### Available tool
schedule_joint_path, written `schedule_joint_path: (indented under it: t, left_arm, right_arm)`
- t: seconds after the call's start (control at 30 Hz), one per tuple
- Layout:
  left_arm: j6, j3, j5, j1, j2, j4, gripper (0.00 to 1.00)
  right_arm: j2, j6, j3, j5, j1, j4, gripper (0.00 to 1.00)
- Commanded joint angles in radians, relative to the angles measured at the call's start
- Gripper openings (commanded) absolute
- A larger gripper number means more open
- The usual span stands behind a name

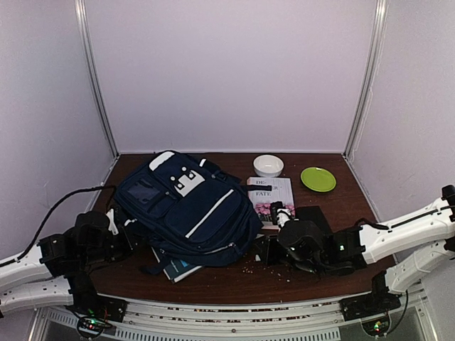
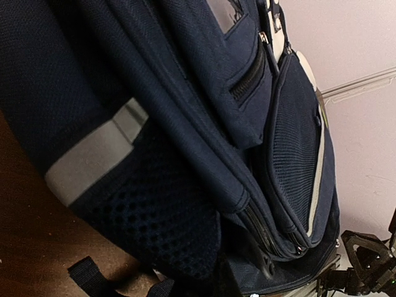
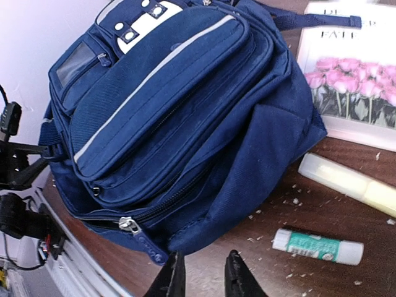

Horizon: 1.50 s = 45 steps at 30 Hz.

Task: Pack the student bag
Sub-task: Unzip the student bag at the center of the board.

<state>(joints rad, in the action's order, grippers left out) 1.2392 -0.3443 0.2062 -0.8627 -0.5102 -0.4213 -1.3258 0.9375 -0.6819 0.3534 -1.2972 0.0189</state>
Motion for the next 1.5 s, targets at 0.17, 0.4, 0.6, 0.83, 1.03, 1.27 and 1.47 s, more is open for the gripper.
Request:
schedule_joint_path:
  t: [0.17,0.4,0.6,0.83,1.03,1.27,1.47]
  left_arm:
    - [-0.030,-0.006,0.062,0.007,0.121,-0.112,0.25]
    - [-0.040,-0.041,0.054,0.007,0.174,-0.229,0.55]
    - [-0.062,-0.099,0.048,0.007,0.188,-0.290,0.71]
    - [-0.102,-0.166,0.067,0.006,0.173,-0.295,0.73]
    - [-0.159,-0.211,0.084,0.007,0.130,-0.296,0.73]
    - [-0.216,-0.261,0.101,0.007,0.072,-0.289,0.73]
    - [-0.273,-0.301,0.106,0.007,0.014,-0.285,0.72]
  right_arm:
    - [0.007,-0.227,-0.041,-0.199,-0.001,0.059,0.49]
    - [-0.087,-0.284,-0.132,-0.329,0.009,0.032,0.49]
    - [-0.164,-0.276,-0.176,-0.360,0.016,0.016,0.46]
    - [-0.212,-0.252,-0.177,-0.368,0.021,0.020,0.42]
    - [-0.245,-0.238,-0.202,-0.349,0.028,-0.005,0.39]
    - [-0.291,-0.208,-0.236,-0.305,0.039,-0.064,0.31]
    - [-0.322,-0.195,-0.272,-0.277,0.038,-0.119,0.21]
